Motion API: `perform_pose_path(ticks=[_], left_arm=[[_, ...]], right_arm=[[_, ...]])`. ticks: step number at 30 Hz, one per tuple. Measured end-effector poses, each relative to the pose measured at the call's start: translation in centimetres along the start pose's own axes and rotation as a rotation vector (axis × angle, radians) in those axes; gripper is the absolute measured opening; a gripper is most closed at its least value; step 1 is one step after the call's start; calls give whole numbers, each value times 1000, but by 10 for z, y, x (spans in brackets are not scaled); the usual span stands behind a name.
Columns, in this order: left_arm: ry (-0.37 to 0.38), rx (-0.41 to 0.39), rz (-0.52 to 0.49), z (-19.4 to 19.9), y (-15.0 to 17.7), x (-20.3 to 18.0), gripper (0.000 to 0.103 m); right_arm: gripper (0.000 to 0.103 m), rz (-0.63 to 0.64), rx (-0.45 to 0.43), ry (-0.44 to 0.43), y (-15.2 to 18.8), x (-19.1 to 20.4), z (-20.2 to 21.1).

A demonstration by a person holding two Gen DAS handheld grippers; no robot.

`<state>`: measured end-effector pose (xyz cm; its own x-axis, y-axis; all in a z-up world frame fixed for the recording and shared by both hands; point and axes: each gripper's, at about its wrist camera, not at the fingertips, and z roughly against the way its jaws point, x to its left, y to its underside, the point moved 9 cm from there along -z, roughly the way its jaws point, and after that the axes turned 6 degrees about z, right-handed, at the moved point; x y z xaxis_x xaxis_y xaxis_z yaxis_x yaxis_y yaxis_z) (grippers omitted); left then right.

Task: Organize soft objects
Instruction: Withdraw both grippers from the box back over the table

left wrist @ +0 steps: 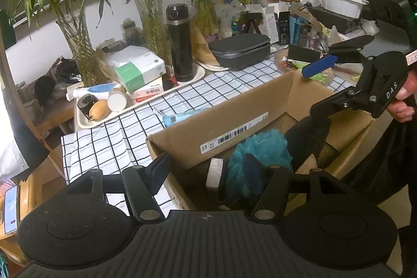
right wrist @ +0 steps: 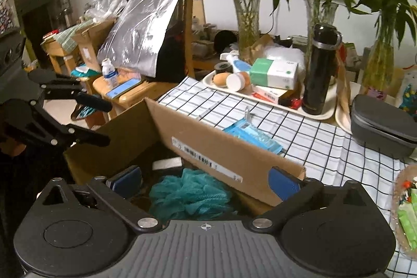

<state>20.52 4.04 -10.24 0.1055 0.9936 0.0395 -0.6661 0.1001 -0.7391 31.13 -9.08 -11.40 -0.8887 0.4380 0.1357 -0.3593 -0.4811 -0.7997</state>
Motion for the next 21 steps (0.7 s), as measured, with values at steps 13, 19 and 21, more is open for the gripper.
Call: perform_pose_path(ticks=[13, 19, 21], left_arm=[[-19, -55, 38, -2, -10, 12, 61], [-26, -65, 66, -7, -15, 20, 61], [-24, -68, 72, -9, -17, 22, 61]], right_arm=[[103, -84, -45, 87, -6, -26, 2], [103, -112, -64, 132, -8, -37, 4], [103, -119, -64, 152, -7, -41, 3]])
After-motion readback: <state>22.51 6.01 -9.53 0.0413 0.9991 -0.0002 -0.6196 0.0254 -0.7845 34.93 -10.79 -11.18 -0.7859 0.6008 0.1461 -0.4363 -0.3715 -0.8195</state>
